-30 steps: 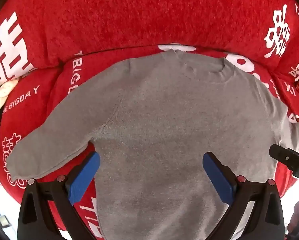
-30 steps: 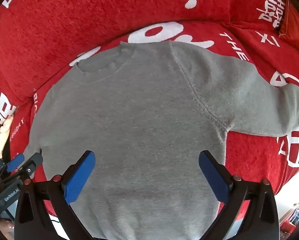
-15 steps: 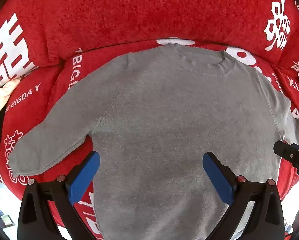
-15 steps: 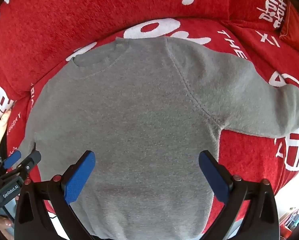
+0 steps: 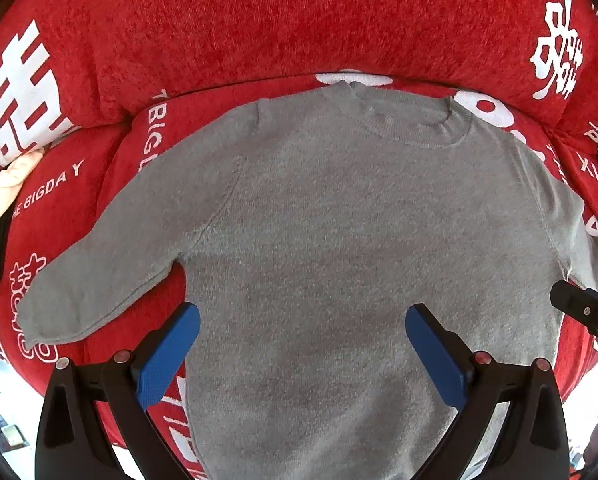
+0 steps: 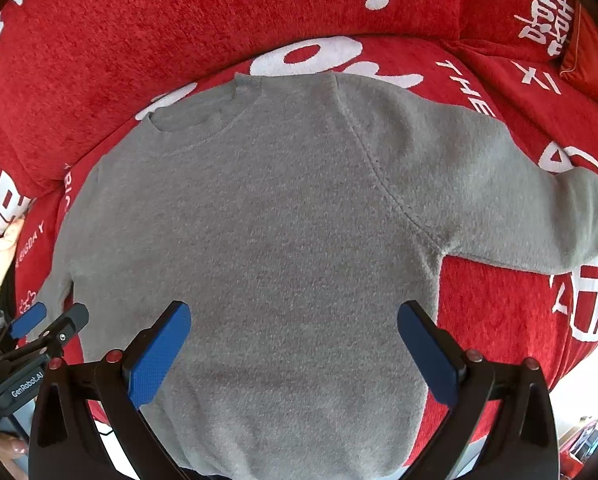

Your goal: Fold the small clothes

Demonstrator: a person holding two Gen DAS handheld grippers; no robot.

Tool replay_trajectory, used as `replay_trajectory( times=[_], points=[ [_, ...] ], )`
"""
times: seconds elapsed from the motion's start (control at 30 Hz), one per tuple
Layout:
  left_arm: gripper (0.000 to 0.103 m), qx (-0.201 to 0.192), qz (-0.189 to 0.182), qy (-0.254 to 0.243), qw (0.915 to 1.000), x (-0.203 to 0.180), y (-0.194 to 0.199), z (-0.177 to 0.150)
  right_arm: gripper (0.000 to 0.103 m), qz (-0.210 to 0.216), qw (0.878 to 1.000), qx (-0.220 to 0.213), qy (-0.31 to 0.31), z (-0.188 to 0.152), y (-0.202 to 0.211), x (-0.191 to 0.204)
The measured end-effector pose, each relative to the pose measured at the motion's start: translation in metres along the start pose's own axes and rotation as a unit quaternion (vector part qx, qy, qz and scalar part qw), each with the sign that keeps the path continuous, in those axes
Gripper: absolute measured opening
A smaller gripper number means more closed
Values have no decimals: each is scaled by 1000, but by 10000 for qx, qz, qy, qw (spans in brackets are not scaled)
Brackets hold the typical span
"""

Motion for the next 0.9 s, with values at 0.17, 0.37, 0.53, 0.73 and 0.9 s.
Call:
replay_trajectory(
  times=[0.17, 0.37, 0.53, 0.73, 0.9],
  points=[
    [103, 20, -9, -12, 10000, 0, -1, -4, 103, 14, 10000, 26, 6, -1, -2, 0],
    [103, 59, 19, -15, 10000, 1, -3, -5, 103, 36, 10000, 55, -50, -3, -4, 0],
    [103, 77, 9, -25, 10000, 1, -5, -6, 103, 16, 10000, 64, -34, -3, -5, 0],
    [103, 100, 5, -36, 9999, -1, -6, -6, 103, 42, 9999, 81, -83, -4, -7, 0],
    [103, 98, -3, -32, 9999, -1, -6, -6, 103, 57, 9999, 101, -74, -3, -9, 1]
  ],
)
Point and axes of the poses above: each gripper's, at about its wrist camera, not at the fingertips, and y roughly against the way its jaws point, x to its left, z to its top, the point moved 10 cm from there along -y, roughly the way its jaws point, and after that the axes turned 10 degrees about z, right-handed, at the moved point
